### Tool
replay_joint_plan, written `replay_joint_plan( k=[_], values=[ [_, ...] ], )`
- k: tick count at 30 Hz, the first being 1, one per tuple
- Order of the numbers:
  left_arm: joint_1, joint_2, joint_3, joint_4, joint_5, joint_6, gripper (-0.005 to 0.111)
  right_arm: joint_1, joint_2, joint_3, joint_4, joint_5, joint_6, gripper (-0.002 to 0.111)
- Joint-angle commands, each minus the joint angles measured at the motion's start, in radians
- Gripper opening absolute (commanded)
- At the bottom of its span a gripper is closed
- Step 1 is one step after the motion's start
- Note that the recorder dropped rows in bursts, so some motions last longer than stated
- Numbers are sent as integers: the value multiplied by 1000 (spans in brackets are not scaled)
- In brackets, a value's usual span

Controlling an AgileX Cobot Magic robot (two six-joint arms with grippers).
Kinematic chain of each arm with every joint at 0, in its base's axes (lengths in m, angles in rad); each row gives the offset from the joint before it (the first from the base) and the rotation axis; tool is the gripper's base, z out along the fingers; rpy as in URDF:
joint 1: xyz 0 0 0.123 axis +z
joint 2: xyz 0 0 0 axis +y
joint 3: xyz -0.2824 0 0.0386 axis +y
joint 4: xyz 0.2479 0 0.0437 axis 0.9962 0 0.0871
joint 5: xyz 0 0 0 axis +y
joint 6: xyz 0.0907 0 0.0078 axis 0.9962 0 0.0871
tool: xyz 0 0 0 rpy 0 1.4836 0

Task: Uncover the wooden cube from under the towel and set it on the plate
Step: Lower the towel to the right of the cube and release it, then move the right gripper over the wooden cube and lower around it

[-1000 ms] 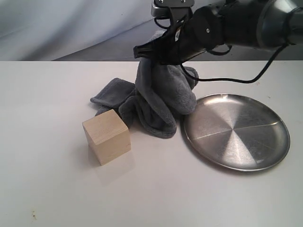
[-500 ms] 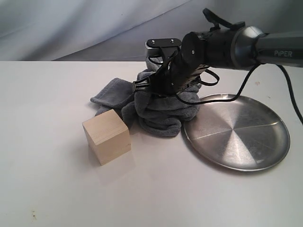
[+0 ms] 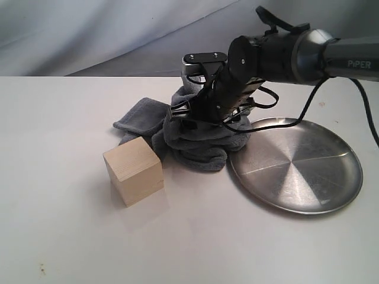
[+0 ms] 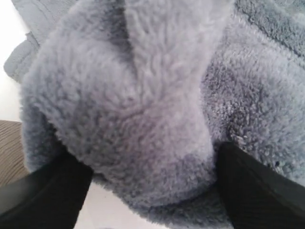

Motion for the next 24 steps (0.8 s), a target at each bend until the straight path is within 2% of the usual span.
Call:
replay_joint_plan(
  k=[1, 10, 14, 18, 21, 24],
  values=[
    [-5, -4, 4, -2, 0, -3, 0, -3, -67, -6, -3, 53, -10, 71],
    [-5, -4, 4, -2, 0, -3, 0, 2, -215, -6, -2, 214, -47, 71],
    [-5, -4, 4, -2, 0, -3, 0, 67, -225, -6, -7, 284, -113, 71],
    [-5, -4, 4, -2, 0, -3, 0, 163, -225, -6, -33, 300, -106, 71],
    [-5, -4, 4, -2, 0, -3, 0, 195, -225, -14, -36, 322, -70, 71],
    [-5, -4, 4, -2, 0, -3, 0, 205, -180, -130, -36, 451, -35, 71]
  ],
)
